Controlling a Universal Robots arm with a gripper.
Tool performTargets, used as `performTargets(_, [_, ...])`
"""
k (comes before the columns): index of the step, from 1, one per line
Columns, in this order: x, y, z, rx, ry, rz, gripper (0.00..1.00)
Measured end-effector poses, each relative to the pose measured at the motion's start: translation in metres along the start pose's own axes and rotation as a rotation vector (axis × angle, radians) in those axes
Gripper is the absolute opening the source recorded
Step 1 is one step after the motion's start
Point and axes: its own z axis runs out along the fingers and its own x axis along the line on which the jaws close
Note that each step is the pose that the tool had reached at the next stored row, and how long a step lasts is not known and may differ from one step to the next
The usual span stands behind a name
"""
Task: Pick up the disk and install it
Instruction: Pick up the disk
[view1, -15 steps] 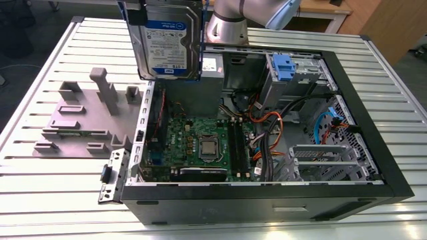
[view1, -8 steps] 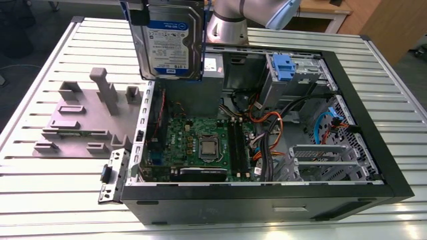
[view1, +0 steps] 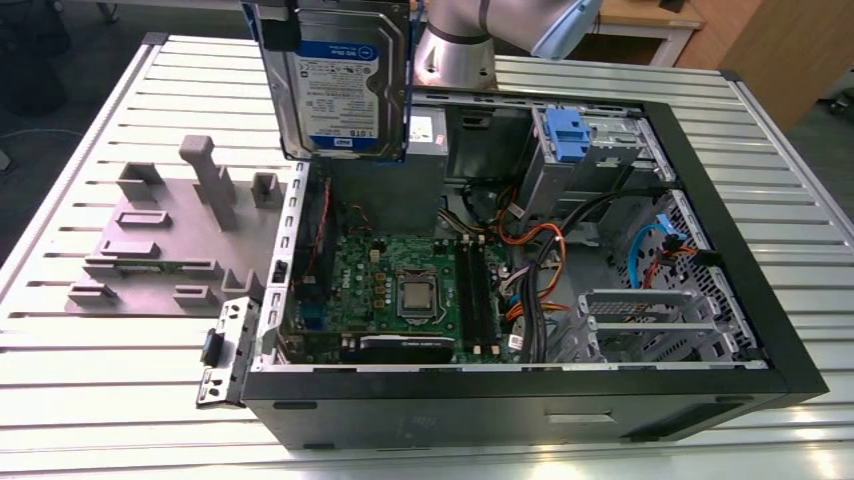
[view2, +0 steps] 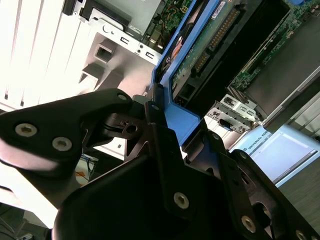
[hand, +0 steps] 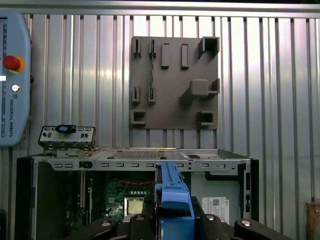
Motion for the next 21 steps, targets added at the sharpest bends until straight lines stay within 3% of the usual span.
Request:
performTargets(5, [-0.0001, -0.0013, -0.0001, 0.0000, 0.0001, 0.000, 0.36])
performTargets(17, [-0.0002, -0.0121, -0.0002, 0.0000, -0.0001, 0.000, 0.36])
performTargets(21, [0.0052, -0.0123, 0.0005, 0.0001, -0.0001, 0.003, 0.36])
